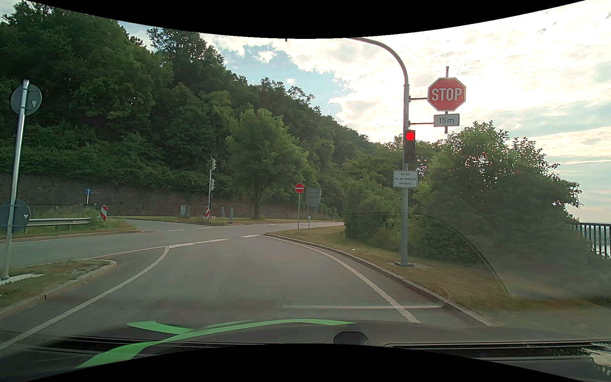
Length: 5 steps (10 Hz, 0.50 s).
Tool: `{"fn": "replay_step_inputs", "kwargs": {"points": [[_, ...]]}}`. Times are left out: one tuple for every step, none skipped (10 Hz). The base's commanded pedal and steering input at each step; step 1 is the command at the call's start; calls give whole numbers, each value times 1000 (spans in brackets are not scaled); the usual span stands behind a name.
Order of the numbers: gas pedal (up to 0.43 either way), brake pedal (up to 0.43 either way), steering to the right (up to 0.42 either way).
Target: Follow the waypoints while adhering to traffic rules and regulations
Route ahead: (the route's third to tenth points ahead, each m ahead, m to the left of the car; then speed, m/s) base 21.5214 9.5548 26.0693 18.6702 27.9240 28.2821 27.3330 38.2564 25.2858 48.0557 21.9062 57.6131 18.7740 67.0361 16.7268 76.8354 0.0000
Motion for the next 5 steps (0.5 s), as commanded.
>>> {"fn": "replay_step_inputs", "kwargs": {"points": [[0, 213, -97], [0, 159, -96], [0, 98, -97], [0, 43, -97], [0, 0, -97]]}}
